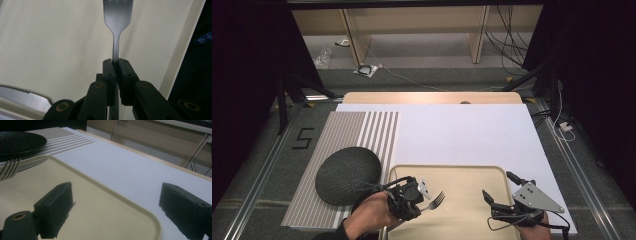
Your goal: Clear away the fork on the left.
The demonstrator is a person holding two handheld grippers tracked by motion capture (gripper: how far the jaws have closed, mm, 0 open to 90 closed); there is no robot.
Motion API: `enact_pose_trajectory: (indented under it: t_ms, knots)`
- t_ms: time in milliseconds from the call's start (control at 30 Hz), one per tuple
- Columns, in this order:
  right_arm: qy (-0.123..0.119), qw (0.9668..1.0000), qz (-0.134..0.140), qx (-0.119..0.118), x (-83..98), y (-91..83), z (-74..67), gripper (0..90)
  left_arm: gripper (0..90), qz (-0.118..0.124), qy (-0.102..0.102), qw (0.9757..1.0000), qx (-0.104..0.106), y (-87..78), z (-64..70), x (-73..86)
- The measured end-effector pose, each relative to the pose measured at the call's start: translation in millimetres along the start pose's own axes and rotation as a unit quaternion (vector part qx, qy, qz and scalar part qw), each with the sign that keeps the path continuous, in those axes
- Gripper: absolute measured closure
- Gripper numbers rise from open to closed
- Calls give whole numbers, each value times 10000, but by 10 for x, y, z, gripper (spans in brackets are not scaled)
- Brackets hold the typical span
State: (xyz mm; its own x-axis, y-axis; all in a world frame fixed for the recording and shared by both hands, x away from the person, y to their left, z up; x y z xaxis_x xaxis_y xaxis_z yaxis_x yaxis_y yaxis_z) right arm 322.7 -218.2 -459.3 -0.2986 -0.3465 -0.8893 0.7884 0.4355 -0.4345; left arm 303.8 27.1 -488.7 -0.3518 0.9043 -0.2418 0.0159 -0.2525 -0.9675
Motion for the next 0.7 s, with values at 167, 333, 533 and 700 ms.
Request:
enact_pose_trajectory:
  t_ms: [167, 333, 533, 700]
  knots:
    - [0, 10000, -2, 6, 0, -1, 1, 128, 844, -130, 36, 9999, 76, 79, 39, -3]
    - [-5, 10000, 2, 12, 0, -3, 4, 128, 843, -291, 98, 9994, 128, 163, 88, -4]
    - [-5, 10000, 1, 9, 0, -2, 2, 128, 843, -372, 108, 9991, 185, 224, 111, -4]
    - [2, 10000, -4, 8, 1, -2, 3, 128, 843, -462, 83, 9986, 243, 295, 120, -2]
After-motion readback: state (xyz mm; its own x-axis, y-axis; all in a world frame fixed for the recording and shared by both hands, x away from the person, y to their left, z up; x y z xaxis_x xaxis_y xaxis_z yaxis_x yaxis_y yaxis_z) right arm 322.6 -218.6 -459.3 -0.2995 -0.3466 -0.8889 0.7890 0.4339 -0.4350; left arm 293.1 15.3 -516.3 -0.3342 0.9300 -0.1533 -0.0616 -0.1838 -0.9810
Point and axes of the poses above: each handheld gripper's, and its own axes: y roughly forward along the jaws, x roughly out of its underside, z roughly to its right, the point moved 8 cm from there along y, roughly forward along the jaws, and after that the axes turned 5 degrees about -z, right-handed, at the moved point
